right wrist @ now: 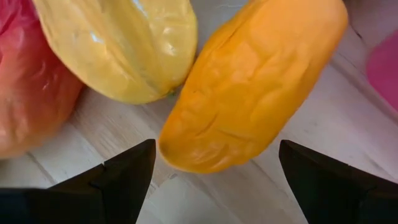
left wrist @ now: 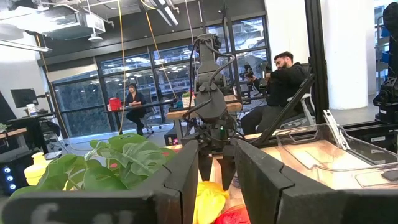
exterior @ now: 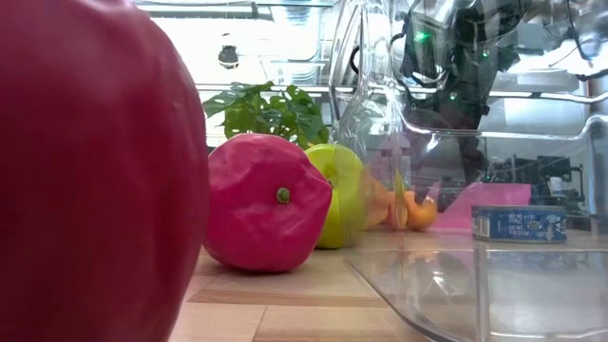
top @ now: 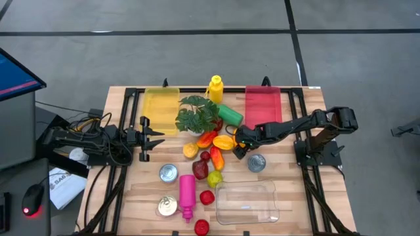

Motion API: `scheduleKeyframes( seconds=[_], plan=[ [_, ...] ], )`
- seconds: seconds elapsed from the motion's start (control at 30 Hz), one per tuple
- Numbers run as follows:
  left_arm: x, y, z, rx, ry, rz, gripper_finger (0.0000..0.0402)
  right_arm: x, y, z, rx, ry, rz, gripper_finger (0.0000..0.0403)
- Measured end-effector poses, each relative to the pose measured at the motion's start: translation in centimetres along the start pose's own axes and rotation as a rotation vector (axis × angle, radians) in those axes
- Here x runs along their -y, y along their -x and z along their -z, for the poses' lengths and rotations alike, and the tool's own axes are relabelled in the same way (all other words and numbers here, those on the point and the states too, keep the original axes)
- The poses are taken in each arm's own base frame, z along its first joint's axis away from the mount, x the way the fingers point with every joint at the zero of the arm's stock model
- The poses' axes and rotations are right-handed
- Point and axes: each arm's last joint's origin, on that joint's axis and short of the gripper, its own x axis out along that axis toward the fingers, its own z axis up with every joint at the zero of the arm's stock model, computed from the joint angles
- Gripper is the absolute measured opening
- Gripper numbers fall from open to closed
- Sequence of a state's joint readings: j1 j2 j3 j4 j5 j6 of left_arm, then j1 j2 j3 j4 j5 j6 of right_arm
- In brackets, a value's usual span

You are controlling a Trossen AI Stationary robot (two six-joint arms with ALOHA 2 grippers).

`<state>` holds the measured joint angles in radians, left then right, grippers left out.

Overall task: Pick & Place Food Item
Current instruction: Put the yellow mango into the yellow bin

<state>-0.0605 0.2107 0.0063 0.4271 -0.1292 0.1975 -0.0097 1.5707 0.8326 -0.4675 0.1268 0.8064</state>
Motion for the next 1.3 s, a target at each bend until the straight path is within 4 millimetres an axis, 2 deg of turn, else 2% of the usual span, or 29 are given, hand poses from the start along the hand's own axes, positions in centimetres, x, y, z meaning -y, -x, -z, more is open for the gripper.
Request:
scheduleKeyframes(
  seconds=[0.33, 1.3],
  plan=[
    [0.00, 0.00, -0.01, 0.001, 0.000, 0.000, 0.0095, -0.01, 0.00, 0.01, -0.010, -0.155, -0.008, 0.0335],
    [0.00, 0.00, -0.01, 0.001, 0.000, 0.000, 0.0095, 0.10, -0.03, -0.10, -0.037, -0.154, -0.030, 0.0335]
  ],
)
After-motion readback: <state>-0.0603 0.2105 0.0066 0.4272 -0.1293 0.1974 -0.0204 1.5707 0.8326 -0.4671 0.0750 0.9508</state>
